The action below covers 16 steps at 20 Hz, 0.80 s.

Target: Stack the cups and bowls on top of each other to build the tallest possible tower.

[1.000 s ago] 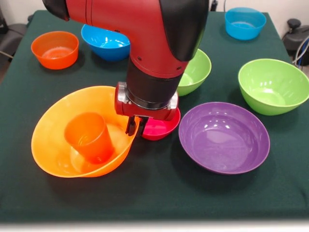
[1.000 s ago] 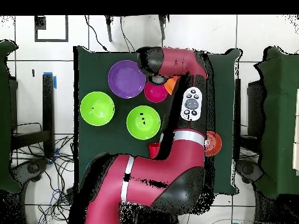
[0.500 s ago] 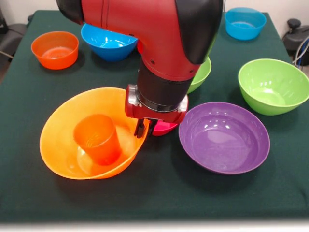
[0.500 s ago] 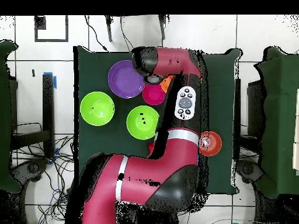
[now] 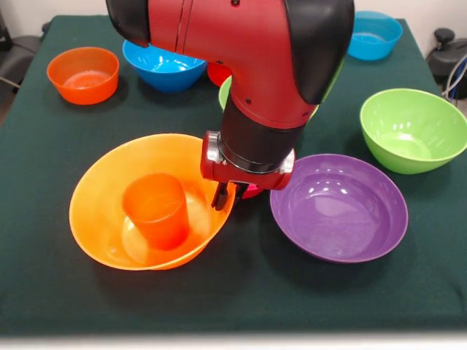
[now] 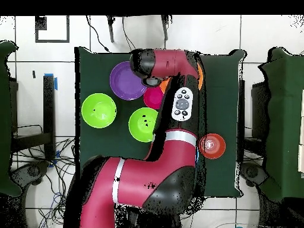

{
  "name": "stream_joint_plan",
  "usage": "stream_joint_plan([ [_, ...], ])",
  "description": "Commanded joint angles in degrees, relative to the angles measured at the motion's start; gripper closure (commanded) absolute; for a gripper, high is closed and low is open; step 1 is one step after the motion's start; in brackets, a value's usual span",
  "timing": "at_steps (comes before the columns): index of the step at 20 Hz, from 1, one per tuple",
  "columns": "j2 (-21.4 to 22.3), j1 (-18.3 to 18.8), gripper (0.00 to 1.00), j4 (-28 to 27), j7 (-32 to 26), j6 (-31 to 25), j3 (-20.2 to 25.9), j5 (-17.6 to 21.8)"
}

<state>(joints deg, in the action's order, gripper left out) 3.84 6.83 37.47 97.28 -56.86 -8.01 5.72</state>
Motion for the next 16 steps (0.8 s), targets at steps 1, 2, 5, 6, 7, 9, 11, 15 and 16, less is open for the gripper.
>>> stream_joint_plan([
  [1, -1.9, -1.6, 1.00, 0.2, 9.9, -3.8, 4.1, -2.7],
  [2, -1.9, -1.7, 1.00, 0.0, 10.1, -4.1, 4.1, -2.9],
  [5, -1.8, -1.9, 1.00, -0.4, 10.3, -4.8, 4.0, -3.2],
  [6, -1.9, -1.9, 1.00, -0.6, 10.4, -5.1, 3.9, -3.3],
  [7, -2.1, -2.0, 1.00, -0.9, 10.5, -5.2, 3.8, -3.4],
  [9, -2.5, -2.2, 1.00, -1.5, 10.7, -5.5, 3.6, -3.7],
  [11, -2.8, -2.4, 1.00, -2.0, 11.1, -5.7, 3.4, -4.0],
  [15, -4.0, -2.8, 1.00, -3.8, 11.7, -6.3, 3.2, -4.4],
  [16, -4.2, -2.8, 1.00, -4.2, 11.9, -6.5, 3.0, -4.5],
])
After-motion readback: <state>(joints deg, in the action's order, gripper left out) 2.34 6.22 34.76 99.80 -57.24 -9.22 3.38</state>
